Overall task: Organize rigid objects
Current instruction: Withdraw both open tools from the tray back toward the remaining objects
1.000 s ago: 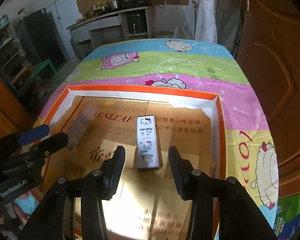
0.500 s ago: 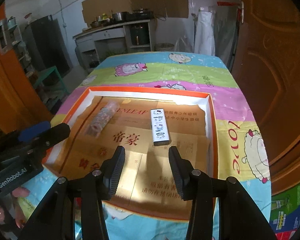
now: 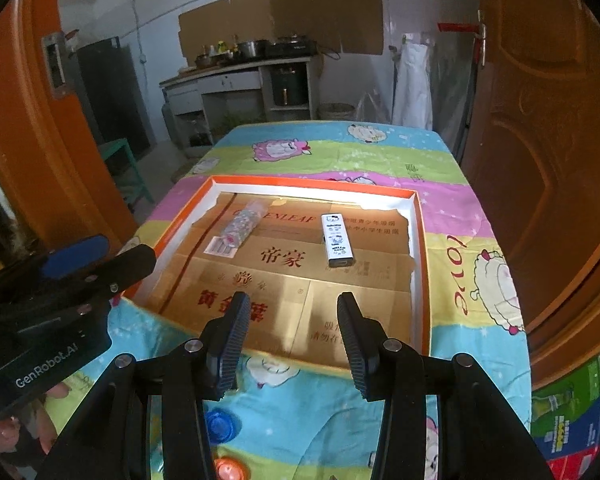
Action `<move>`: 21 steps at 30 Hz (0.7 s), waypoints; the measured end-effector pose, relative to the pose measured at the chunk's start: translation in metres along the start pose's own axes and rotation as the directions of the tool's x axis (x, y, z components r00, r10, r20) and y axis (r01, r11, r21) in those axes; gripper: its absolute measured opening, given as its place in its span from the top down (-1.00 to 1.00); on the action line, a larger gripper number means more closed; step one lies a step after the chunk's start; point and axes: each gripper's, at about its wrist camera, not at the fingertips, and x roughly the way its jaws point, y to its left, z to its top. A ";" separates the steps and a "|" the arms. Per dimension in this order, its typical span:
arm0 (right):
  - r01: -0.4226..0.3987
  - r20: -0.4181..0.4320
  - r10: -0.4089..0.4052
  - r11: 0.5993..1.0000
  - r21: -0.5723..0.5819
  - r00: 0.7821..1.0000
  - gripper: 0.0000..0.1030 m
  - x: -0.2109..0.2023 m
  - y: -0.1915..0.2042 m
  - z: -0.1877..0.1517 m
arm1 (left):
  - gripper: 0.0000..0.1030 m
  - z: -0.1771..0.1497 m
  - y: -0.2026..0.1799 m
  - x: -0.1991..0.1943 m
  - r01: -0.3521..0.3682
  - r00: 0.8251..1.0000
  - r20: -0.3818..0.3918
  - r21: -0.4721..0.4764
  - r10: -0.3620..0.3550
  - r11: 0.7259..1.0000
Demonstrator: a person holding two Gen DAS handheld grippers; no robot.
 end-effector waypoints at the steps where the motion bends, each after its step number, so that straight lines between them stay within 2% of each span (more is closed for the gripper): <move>1: -0.001 0.003 0.001 1.000 -0.001 1.000 0.09 -0.003 0.001 -0.002 | -0.10 -0.001 0.000 -0.003 -0.002 1.000 0.003 -0.002 0.002 1.000; 21: -0.011 0.033 0.012 1.000 -0.025 0.999 0.09 -0.049 0.015 -0.036 | -0.08 -0.020 -0.005 -0.042 -0.003 1.000 0.019 0.016 0.002 1.000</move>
